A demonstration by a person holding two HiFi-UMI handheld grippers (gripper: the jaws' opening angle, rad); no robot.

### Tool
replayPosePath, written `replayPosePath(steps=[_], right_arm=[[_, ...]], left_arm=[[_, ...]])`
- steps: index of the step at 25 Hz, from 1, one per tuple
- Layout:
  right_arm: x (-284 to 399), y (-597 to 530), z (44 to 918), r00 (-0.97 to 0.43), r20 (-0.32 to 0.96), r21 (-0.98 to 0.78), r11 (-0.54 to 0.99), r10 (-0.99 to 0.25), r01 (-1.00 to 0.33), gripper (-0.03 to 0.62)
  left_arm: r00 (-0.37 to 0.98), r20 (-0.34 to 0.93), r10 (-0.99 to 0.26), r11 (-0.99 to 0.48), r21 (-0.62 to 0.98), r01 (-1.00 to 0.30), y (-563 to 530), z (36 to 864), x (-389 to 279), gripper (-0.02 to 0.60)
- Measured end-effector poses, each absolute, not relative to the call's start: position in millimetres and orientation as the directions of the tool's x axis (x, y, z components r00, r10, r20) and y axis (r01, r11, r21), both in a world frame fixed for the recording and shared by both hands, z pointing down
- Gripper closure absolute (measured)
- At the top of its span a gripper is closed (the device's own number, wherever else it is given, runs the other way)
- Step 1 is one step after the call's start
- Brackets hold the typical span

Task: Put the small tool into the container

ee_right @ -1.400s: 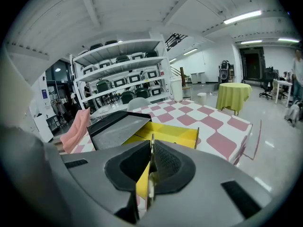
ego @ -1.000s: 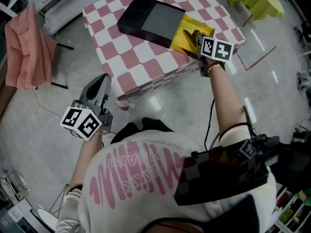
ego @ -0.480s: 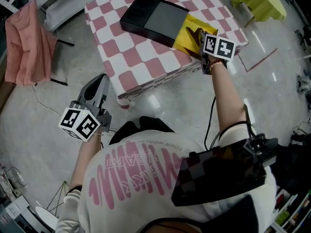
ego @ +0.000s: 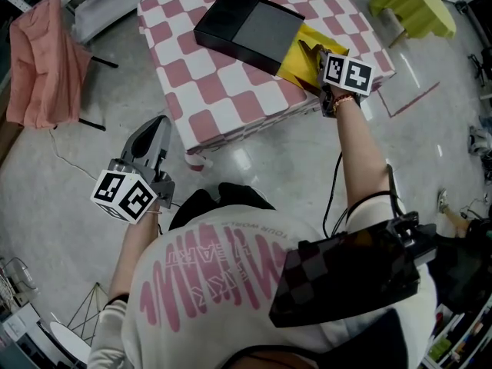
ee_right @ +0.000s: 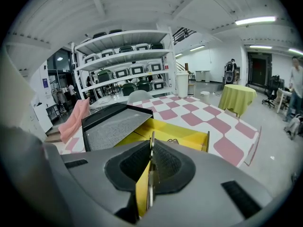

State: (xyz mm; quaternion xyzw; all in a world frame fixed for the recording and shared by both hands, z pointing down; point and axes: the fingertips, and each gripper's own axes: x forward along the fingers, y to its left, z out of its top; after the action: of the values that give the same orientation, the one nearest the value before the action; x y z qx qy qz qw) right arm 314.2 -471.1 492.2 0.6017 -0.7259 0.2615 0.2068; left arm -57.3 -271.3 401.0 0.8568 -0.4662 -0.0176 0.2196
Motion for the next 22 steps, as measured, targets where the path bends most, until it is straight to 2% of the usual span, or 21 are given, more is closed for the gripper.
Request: replayPosePath(steps=[22], right_arm=[[317.0, -472.3, 506.6, -0.173, 0.666, -0.070, 0.170, -0.725, -0.983, 0.568]], left_arm=[[0.545, 0.172, -0.821, -0.453, 0.386, -0.804, -272.0, 400.8, -64.4, 0.574]])
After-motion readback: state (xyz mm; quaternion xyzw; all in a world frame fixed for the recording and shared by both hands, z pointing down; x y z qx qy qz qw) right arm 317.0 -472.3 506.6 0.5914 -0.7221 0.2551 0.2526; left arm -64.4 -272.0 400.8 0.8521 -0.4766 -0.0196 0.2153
